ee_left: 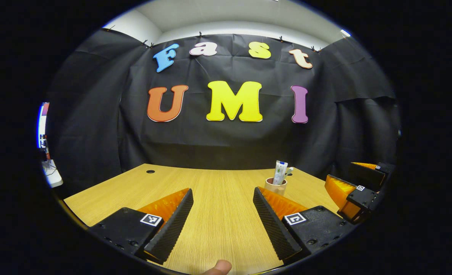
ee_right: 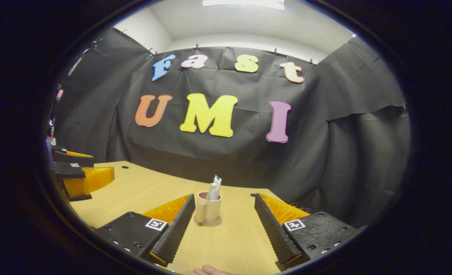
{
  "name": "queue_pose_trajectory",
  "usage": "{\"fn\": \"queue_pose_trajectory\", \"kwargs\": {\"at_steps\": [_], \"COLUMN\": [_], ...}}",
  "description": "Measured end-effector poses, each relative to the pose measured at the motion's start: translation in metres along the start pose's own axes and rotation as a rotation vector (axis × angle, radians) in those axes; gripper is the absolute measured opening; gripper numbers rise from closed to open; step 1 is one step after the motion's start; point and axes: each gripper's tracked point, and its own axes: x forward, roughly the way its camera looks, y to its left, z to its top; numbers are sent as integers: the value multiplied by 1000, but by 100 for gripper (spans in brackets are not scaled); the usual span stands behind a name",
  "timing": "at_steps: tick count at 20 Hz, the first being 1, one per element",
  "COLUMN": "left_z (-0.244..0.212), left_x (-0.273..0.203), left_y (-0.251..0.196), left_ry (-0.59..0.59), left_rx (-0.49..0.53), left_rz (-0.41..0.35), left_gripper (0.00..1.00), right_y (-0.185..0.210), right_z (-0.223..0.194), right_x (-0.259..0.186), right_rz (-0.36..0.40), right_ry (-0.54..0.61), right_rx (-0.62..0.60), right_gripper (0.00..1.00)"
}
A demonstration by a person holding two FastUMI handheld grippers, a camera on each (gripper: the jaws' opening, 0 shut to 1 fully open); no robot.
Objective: Put the toothbrush and toothpaste on the desktop into the cup, then pick up the cup and place it on the coaster on the desktop.
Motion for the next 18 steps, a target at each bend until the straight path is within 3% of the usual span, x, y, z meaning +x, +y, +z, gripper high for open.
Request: {"fn": "queue_pose_trajectory", "kwargs": {"at_steps": [11, 18], "left_z": [-11, -19], "left_x": [3, 5], "left_y": [-3, -3], "left_ry": [18, 22], "left_rx": [19, 67], "left_rz": [-14, 15], "left_gripper": [100, 100], "right_y": [2, 2], "right_z": [-3, -11], "right_x": [5, 6], "right_rz": [8, 8], "right_ry": [20, 28], "right_rx": [-1, -6], "right_gripper": [96, 95]}}
